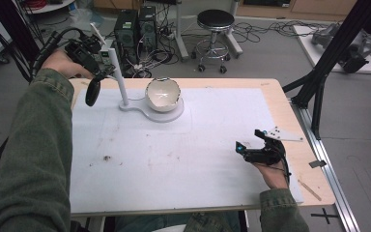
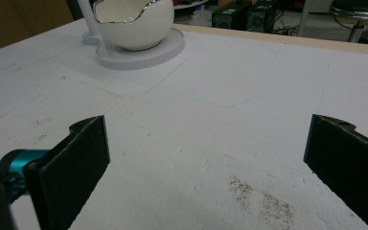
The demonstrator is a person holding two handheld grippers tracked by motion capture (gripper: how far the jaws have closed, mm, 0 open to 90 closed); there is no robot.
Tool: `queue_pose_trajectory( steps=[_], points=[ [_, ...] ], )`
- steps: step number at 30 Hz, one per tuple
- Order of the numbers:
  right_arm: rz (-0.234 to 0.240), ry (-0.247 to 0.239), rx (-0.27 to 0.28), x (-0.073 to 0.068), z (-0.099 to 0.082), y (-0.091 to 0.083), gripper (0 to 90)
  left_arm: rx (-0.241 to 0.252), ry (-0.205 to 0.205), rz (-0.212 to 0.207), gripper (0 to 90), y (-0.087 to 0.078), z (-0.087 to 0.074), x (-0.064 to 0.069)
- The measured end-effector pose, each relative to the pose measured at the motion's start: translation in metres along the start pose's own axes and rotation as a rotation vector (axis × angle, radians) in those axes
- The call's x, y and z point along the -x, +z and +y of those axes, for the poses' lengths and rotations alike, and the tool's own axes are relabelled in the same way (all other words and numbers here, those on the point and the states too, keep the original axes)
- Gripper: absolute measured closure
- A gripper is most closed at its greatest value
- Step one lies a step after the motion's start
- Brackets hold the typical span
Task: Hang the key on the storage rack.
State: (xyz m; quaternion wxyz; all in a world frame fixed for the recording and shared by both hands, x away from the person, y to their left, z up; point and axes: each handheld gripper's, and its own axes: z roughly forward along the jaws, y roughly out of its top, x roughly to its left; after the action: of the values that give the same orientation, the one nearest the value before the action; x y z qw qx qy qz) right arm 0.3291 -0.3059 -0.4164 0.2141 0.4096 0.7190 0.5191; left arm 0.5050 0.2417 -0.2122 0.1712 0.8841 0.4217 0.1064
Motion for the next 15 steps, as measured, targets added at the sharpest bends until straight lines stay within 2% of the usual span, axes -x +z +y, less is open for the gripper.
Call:
queue_pose_trajectory(
  steps=[2,5,6,9,12,15],
  points=[
    [-0.001,-0.006,0.001,0.000,0.000,0.000,0.8,-0.011,0.006,-0.009,84.0,0.001,0.001,0.001],
    [0.000,-0.006,0.000,0.000,0.000,0.001,0.8,-0.021,0.004,0.001,84.0,0.003,0.001,0.002],
    [0.000,-0.008,0.002,0.000,0.000,0.001,0.8,-0.040,0.006,0.010,84.0,0.007,0.002,0.003],
    [0.000,-0.007,0.001,0.000,0.000,0.000,0.8,-0.046,0.006,0.023,83.8,0.011,0.003,0.004],
    [0.000,-0.007,-0.004,0.000,0.000,0.001,0.8,-0.050,0.013,0.059,83.6,0.014,0.005,0.007],
    [0.002,-0.008,-0.005,0.000,0.000,0.002,0.8,-0.053,0.014,0.058,83.5,0.017,0.006,0.006]
  ],
)
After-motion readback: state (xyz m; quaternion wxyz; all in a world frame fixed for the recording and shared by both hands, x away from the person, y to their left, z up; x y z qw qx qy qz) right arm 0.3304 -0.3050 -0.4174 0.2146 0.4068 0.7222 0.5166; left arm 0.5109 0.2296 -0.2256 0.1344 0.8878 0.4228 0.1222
